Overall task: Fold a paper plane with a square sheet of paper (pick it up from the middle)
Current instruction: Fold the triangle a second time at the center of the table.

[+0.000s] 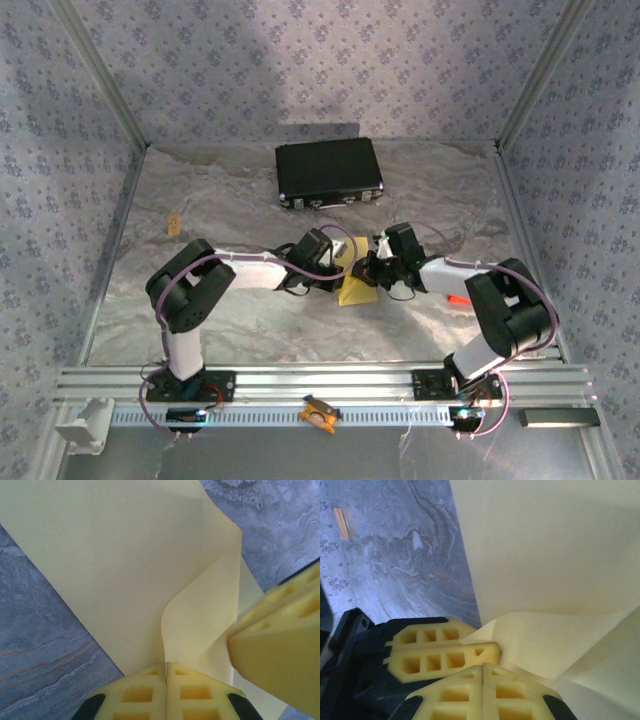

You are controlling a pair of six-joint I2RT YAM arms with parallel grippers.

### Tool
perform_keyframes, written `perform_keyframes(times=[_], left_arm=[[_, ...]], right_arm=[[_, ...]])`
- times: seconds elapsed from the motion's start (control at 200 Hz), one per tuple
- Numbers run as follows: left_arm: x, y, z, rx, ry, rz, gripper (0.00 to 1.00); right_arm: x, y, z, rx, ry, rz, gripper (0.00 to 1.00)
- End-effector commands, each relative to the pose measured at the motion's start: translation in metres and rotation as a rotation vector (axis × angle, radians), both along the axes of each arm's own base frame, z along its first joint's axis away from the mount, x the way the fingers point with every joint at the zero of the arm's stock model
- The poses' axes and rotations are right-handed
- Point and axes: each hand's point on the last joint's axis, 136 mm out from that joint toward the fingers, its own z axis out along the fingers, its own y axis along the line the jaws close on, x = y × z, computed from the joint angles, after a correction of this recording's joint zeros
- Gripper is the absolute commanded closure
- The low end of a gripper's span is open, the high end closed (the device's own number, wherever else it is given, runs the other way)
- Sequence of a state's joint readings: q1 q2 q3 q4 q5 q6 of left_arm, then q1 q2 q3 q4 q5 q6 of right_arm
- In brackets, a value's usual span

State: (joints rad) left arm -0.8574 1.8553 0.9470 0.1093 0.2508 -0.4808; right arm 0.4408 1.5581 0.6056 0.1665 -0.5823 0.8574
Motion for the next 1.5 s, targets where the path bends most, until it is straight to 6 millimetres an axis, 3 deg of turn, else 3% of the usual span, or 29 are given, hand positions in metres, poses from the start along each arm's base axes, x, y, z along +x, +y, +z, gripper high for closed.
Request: perform_keyframes(times=[0.0,0.32,0.41,0.595,0.68,1.149,1.229,1.399,1.494], left_arm=[[-0.002,0.001,-0.009,0.01,0.028,-0.008,0.96],[-0.003,-0.002,-0.011,0.018,0.04,-0.022,0.96],[-0.004,-0.001,-0.014,0.028,0.047,-0.024,0.96],[-0.004,0.0,-0.015,0.034,0.053,-0.023,0.96],[-0.005,0.0,-0.015,0.032,0.055,-0.023,0.96],[-0.007,0.001,-0.015,0.034,0.06,-0.035,0.96],[-0.007,0.001,-0.015,0.035,0.061,-0.034,0.96],[-0.008,0.003,-0.014,0.036,0.061,-0.034,0.96],[-0.008,0.004,-0.014,0.038,0.057,-0.033,0.96]], right_arm=[[0.0,0.0,-0.01,-0.006,0.031,-0.001,0.98],[-0.014,-0.019,-0.043,-0.057,0.1,-0.034,0.98],[-0.01,-0.017,-0.035,-0.033,0.086,-0.037,0.97],[0.01,-0.015,0.006,-0.024,-0.007,-0.028,0.96],[0.014,-0.021,0.008,-0.059,-0.026,-0.025,0.95],[-0.001,-0.051,-0.048,-0.126,0.153,-0.074,0.96],[0.001,-0.05,-0.044,-0.106,0.152,-0.078,0.96],[0.017,-0.041,-0.006,-0.05,0.051,-0.048,0.96],[0.022,-0.041,0.003,-0.032,0.017,-0.039,0.96]])
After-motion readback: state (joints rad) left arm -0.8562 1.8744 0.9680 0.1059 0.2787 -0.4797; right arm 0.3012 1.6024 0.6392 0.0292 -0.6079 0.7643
